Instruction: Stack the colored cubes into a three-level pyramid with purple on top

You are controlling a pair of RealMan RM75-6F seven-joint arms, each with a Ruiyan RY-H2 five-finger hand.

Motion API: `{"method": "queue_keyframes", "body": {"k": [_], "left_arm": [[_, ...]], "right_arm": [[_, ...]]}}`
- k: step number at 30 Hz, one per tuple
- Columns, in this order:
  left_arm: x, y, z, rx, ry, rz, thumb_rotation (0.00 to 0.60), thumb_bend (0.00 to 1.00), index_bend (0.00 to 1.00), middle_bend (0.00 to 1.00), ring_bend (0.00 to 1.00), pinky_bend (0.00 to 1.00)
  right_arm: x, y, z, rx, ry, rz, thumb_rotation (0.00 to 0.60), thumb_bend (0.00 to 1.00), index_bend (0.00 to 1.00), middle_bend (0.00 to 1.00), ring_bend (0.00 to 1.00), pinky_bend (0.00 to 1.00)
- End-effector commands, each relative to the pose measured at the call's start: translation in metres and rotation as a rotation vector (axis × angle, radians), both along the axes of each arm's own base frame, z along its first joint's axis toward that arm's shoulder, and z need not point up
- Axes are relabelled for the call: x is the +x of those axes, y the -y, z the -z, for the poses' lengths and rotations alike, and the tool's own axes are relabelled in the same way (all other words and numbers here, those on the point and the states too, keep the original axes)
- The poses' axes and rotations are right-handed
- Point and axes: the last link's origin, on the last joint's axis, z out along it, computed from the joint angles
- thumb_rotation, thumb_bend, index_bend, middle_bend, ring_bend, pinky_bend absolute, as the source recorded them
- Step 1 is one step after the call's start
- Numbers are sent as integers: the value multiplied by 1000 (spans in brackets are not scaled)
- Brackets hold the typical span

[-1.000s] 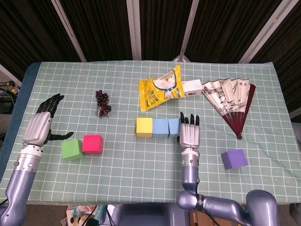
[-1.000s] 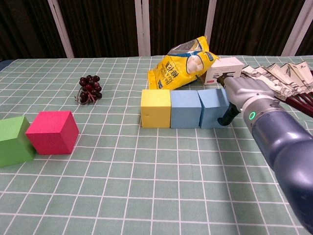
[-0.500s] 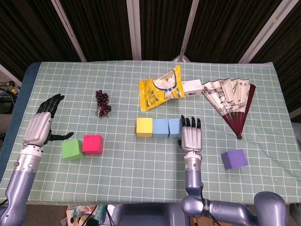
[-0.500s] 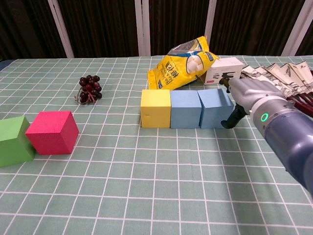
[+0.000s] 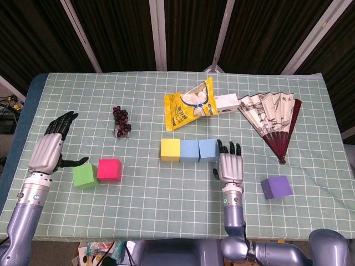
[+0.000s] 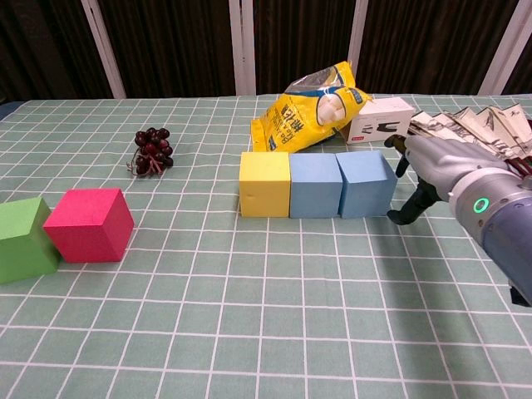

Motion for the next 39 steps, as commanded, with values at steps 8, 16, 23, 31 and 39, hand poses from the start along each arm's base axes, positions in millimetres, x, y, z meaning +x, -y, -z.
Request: {"method": "queue_keyframes", "body": {"k": [8, 16, 23, 31, 39], "left_arm": [[-1, 0, -1, 0, 2, -2, 600, 125, 0, 0, 0, 0], [-2, -1, -1, -1, 3, -5, 600, 125, 0, 0, 0, 0], [-2, -2, 0, -4, 1, -7, 600, 125, 0, 0, 0, 0], [-3, -2, 2, -7, -5, -9, 600, 125, 0, 0, 0, 0], [-5, -1, 5, -12, -27, -11, 600, 126, 0, 0, 0, 0]], "right_arm": [[4, -2, 5, 24, 11, -10, 600, 338, 0, 289, 67, 0], [9, -3, 12, 42, 17, -23, 600, 338, 0, 290, 67, 0], [12, -2, 13, 39, 14, -26, 600, 338, 0, 289, 67, 0], [8, -1, 9, 26, -1, -24, 600, 339, 0, 261, 36, 0], [-7, -5, -14, -13, -13, -18, 600, 338, 0, 180, 0, 0]]}}
